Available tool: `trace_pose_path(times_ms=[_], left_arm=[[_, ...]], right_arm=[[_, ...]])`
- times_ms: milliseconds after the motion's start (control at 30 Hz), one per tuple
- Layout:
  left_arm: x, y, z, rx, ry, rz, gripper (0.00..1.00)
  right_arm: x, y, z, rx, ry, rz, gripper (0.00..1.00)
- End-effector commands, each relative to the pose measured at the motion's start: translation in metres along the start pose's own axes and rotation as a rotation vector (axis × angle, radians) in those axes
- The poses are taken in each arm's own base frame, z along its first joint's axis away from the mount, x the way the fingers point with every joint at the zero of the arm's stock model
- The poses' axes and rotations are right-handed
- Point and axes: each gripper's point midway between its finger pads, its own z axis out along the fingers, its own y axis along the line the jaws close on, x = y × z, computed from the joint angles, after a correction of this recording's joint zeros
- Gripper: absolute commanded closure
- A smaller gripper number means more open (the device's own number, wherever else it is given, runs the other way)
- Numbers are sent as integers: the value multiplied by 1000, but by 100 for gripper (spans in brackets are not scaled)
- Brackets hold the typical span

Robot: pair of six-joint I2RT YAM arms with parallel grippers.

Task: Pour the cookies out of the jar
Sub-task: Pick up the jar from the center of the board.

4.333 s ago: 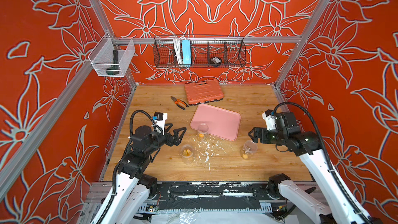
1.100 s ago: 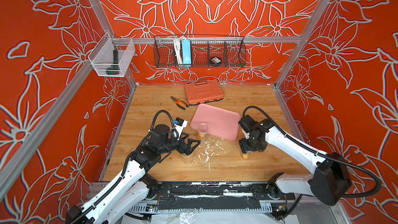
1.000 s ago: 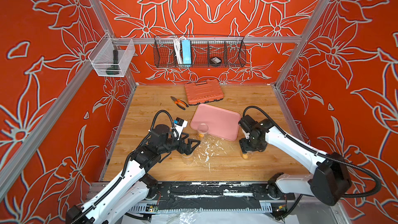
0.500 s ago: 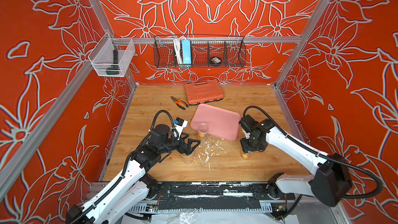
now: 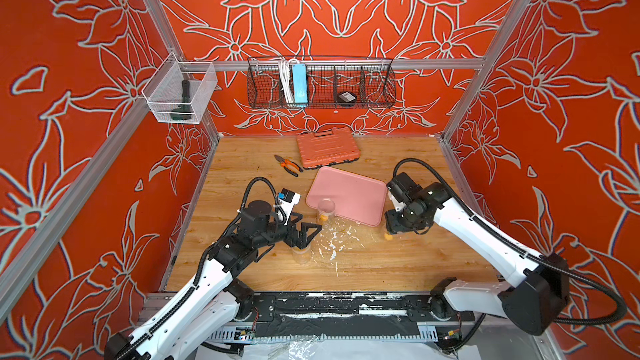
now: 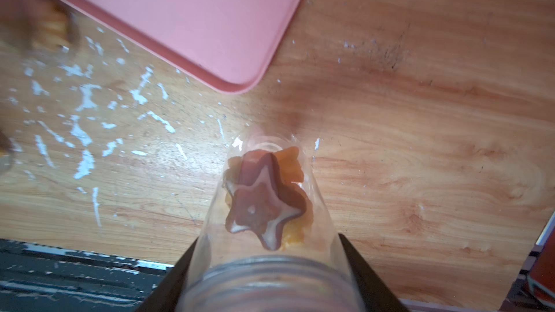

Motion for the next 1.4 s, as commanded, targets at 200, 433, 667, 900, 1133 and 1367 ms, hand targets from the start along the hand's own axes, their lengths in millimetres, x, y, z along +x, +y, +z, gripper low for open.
trace_pose_path(times_ms=[200,433,667,900,1133,1367], left_arm=[[-40,-31,1,117,-46,-85,2],[-73,-59,10,267,-28,-162,2],[-81,-66,11,429,-26,-296,2],[-78,-70,17,511,34,-353,2],[-80,-76,20,595,72,-413,2],[-90,-79,24,641,72,-436,2]], right_arm=[[-34,36,-58,-211,-106,-14,38],[-58,61,-88,-475,-188,43,39],[-76,83,-119,-802,-250,136,40],[-87,100,-144,-1040,-265,163,40],[-89,112,-163,-1189,-258,154,40],[-88,116,-167,-1243,-254,150,41]])
